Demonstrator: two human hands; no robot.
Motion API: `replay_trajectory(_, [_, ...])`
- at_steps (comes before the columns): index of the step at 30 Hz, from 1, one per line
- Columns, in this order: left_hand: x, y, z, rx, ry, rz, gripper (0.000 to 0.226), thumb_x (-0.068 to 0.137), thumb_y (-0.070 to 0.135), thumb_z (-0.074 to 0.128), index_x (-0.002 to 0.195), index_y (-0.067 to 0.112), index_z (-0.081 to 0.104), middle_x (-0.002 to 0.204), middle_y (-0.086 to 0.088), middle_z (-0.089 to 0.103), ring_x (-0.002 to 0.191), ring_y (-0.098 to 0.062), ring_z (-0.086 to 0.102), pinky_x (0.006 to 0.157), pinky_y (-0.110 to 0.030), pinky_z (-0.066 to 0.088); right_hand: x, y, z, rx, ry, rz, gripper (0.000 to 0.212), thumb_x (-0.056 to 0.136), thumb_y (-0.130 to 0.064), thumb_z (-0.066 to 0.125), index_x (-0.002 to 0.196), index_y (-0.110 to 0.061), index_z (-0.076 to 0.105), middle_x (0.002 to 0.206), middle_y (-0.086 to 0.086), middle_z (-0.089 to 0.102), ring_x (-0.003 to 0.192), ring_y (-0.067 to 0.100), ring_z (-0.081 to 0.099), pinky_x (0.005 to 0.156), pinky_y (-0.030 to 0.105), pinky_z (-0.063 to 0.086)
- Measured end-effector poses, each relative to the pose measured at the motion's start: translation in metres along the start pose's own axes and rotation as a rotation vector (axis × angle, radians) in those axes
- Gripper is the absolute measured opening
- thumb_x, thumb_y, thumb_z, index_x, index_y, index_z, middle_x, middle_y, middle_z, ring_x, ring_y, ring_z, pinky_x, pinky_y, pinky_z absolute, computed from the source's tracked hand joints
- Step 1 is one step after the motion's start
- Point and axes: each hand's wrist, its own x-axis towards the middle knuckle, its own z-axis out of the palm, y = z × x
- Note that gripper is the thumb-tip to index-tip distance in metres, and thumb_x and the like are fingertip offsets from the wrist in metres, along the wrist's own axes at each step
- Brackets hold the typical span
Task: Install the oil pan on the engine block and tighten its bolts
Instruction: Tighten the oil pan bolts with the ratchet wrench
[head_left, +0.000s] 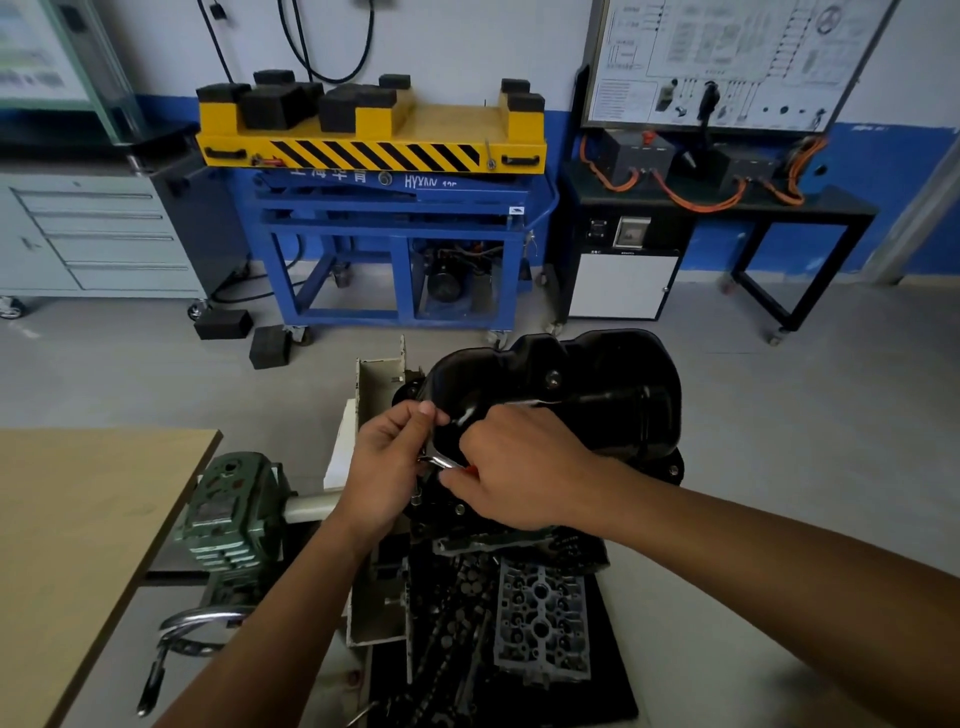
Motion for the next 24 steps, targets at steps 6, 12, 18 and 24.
replay_trajectory(6, [-0.002,0.001,-0.006,-0.022,-0.043,0.019,0.024,0.091,0.034,0.056,0.085,0.019,0.074,0.074,-0.004,0.067,0.064,-0.011,0.061,0.061,-0.019,0.049,-0.013,-0.008,0.009,0.053,-0.055,-0.065,0.044,0.092,-0.05,0.056,0.059,-0.025,0.043,0.054,-0.007,0.045,0.048,0.007,0.042,0.047,0.024,0.026])
replay_trajectory(12, [-0.006,0.001,-0.005,-0.043,0.015,-0.063,0.033,0.103,0.032,0.049,0.087,0.022,0.075,0.074,-0.01,0.059,0.066,-0.021,0.058,0.061,-0.027,0.048,-0.004,0.005,-0.012,-0.094,-0.146,-0.112,0.034,0.096,-0.044,0.057,0.07,-0.024,0.046,0.07,-0.008,0.042,0.063,0.016,0.046,0.06,0.031,0.035])
replay_trajectory(18, [-0.013,-0.002,-0.006,-0.016,-0.07,-0.039,0.032,0.097,0.045,0.051,0.108,0.025,0.074,0.057,-0.002,0.034,0.051,-0.015,0.026,0.051,-0.031,0.021,0.029,0.018,-0.017,-0.339,-0.039,-0.118,0.018,0.1,-0.018,0.049,0.104,-0.021,0.066,0.099,0.002,0.061,0.094,0.025,0.06,0.059,0.034,0.036])
replay_trajectory(24, [-0.016,0.001,0.0,-0.032,-0.089,-0.029,0.038,0.09,0.039,0.057,0.122,0.018,0.064,0.059,0.002,0.033,0.053,-0.012,0.025,0.055,-0.033,0.017,0.051,0.022,-0.001,-0.319,0.073,-0.171,0.023,0.096,-0.022,0.054,0.118,-0.022,0.059,0.111,0.001,0.056,0.11,0.022,0.05,0.069,0.034,0.036])
